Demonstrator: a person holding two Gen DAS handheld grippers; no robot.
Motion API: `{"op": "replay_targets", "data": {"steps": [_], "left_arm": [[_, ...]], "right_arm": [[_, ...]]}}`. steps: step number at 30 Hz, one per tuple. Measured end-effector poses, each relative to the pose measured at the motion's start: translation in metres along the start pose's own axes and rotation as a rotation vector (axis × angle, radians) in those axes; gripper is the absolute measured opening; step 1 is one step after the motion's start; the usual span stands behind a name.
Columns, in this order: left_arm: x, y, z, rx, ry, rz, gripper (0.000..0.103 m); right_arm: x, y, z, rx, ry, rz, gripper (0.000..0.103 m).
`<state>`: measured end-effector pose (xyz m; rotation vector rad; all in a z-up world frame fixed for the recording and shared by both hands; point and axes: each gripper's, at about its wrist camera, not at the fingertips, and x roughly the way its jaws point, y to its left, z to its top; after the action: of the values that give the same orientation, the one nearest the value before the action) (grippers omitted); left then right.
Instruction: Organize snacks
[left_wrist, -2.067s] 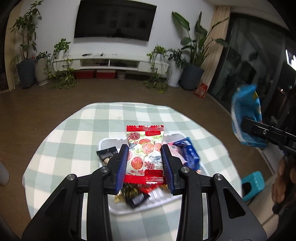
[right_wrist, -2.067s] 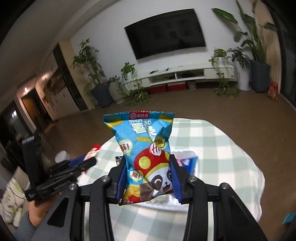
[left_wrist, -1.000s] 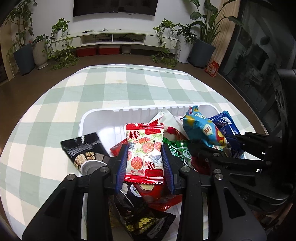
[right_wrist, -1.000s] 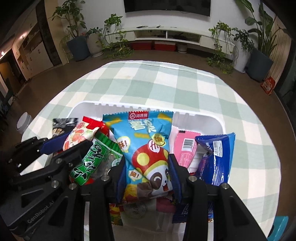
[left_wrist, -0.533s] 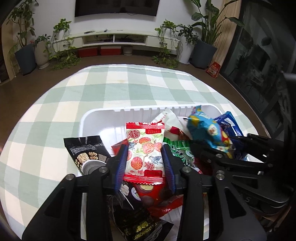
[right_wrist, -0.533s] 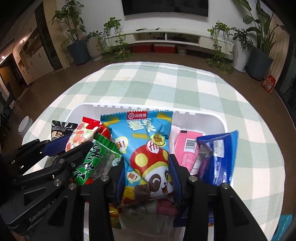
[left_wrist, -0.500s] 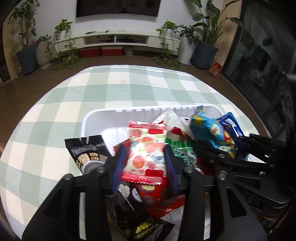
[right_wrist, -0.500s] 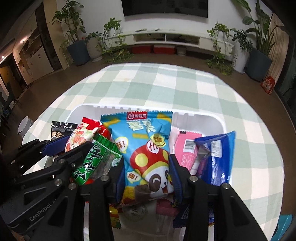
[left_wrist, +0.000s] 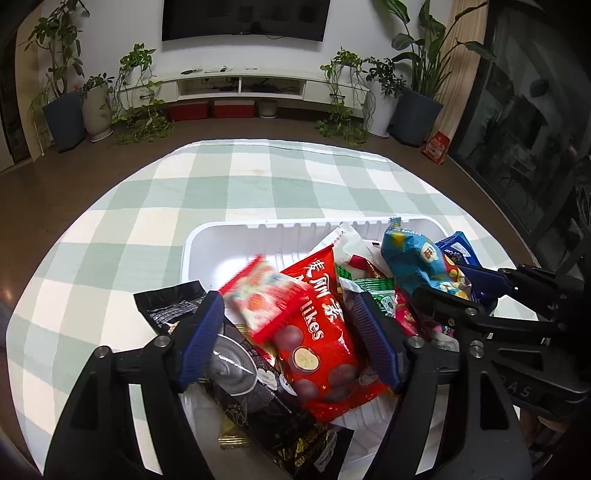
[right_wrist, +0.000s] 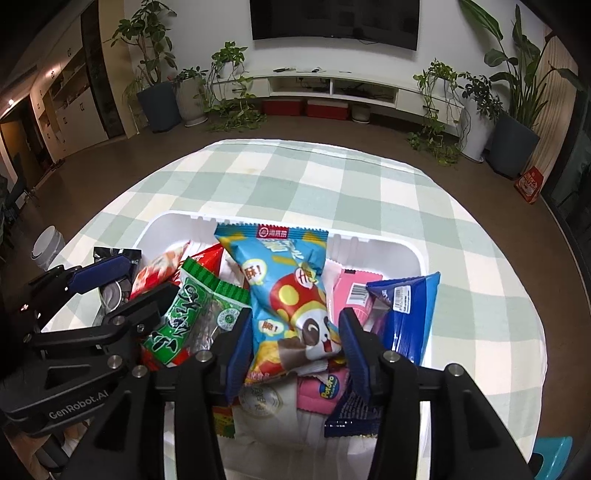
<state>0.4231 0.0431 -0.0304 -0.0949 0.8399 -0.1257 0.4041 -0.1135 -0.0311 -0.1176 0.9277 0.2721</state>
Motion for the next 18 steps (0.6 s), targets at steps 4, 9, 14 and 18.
{"op": "replay_targets", "data": {"steps": [4, 9, 14, 18], "left_arm": [[-0.009, -0.001, 0.0, 0.0, -0.013, 0.001, 0.078], [-0.027, -0.003, -0.001, 0.007, -0.043, -0.007, 0.088], [-0.067, -0.008, -0.009, 0.03, -0.123, 0.0, 0.103], [-0.119, -0.011, -0.035, 0.067, -0.237, -0.004, 0.103]], "right_arm": [[-0.006, -0.002, -0.002, -0.002, -0.012, 0.001, 0.057], [-0.017, -0.007, -0.003, 0.01, -0.036, 0.016, 0.063], [-0.044, -0.008, -0.01, 0.026, -0.09, 0.041, 0.071], [-0.084, -0.01, -0.031, 0.074, -0.185, 0.094, 0.092]]}}
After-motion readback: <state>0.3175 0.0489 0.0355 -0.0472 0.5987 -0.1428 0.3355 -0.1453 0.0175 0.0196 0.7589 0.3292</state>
